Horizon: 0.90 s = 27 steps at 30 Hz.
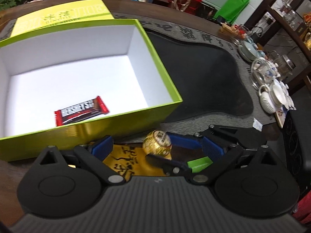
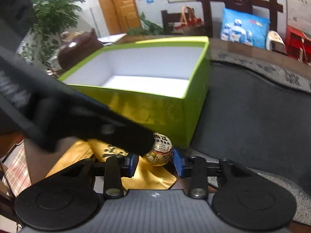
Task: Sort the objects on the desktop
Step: 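Move the right gripper to the gold foil ball and close it, then carry the gold ball into the green box and open the right gripper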
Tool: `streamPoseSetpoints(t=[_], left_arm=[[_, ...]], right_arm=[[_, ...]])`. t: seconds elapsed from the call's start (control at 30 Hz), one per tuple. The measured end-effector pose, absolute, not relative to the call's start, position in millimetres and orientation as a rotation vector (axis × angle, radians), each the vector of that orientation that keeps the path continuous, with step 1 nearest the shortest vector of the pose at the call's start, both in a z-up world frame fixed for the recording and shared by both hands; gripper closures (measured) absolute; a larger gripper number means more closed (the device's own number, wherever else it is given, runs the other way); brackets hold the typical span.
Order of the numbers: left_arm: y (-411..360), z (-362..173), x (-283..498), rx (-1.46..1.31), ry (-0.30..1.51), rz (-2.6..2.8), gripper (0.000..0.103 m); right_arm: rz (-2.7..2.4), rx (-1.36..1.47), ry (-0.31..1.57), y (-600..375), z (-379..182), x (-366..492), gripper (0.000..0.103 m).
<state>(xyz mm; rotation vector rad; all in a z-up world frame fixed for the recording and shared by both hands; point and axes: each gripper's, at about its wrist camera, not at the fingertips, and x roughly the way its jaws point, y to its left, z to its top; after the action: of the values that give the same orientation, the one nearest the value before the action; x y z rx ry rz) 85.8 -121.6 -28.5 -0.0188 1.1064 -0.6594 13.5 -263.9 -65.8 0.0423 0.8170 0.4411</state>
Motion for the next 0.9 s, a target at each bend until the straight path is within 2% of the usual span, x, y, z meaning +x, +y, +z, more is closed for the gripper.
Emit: streamPoseSetpoints(t=[0.2,0.53,0.77,0.9], left_arm=[[-120.0,-22.5,81.8,-0.057,1.116,-0.698,0.006],[-94.2,20.3,85.1,-0.19,1.035,-0.747,0.028],[-68.2,33.4,109.9,-0.272,0.991,-0.696,0.037],[-51.2,28.5,133.9,-0.304,0.998,-0.624,0.037]], right_arm=[[0.474,0.033,0.76,-263.6,-51.2,-2.6,0.065],[0.547,-0.003,0.645,-254.6,-1.8,-3.5,0.065],[0.606,-0.036,0.621,-242.0,17.2,29.5,0.065],[0.632,-0.078,0.646,-226.7,15.7,63.1,0.065]])
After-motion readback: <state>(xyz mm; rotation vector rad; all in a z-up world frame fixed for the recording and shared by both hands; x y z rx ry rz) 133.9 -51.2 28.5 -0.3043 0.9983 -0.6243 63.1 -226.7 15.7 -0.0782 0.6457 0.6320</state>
